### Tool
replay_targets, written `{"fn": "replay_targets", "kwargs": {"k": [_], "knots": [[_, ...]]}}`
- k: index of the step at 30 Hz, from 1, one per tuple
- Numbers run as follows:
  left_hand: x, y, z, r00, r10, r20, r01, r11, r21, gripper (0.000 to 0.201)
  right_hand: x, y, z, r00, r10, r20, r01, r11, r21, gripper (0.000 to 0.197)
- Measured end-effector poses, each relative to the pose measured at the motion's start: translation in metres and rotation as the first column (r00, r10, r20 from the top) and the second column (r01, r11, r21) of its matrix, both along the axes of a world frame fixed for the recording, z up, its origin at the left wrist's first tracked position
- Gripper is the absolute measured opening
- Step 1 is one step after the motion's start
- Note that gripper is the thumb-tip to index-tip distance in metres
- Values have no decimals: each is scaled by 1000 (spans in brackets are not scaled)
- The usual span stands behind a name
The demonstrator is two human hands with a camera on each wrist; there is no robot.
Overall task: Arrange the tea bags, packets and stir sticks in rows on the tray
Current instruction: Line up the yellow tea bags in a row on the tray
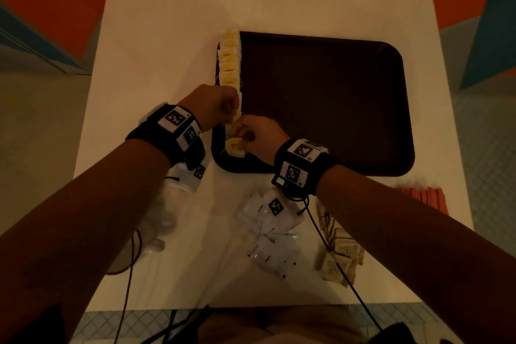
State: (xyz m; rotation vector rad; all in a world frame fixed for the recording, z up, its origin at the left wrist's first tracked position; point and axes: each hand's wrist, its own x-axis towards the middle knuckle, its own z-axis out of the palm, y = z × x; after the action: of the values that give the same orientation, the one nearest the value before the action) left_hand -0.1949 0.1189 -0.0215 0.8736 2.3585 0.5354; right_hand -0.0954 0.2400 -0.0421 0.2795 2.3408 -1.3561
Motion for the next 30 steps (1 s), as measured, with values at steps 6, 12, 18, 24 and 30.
{"fn": "replay_targets", "kwargs": {"k": [6,12,18,24,30], "knots": [[3,-16,3,965,245,-98,-235,967,97,21,-6,-3,-3,989,-6,-150,43,969,244,16],[31,-28,-2,951,311,0,-310,949,-50,27,9,3,-7,999,30,30,-37,964,264,14],[44,-30,-11,936,351,27,-351,936,-9,25,10,-7,-11,998,55,-31,-48,977,207,25],[42,-30,-12,948,319,16,-319,948,3,32,8,-7,-12,1000,-3,-31,9,981,192,35],[30,-32,-11,936,351,31,-352,936,31,21,1,0,-11,995,-88,-40,92,989,118,48]]}}
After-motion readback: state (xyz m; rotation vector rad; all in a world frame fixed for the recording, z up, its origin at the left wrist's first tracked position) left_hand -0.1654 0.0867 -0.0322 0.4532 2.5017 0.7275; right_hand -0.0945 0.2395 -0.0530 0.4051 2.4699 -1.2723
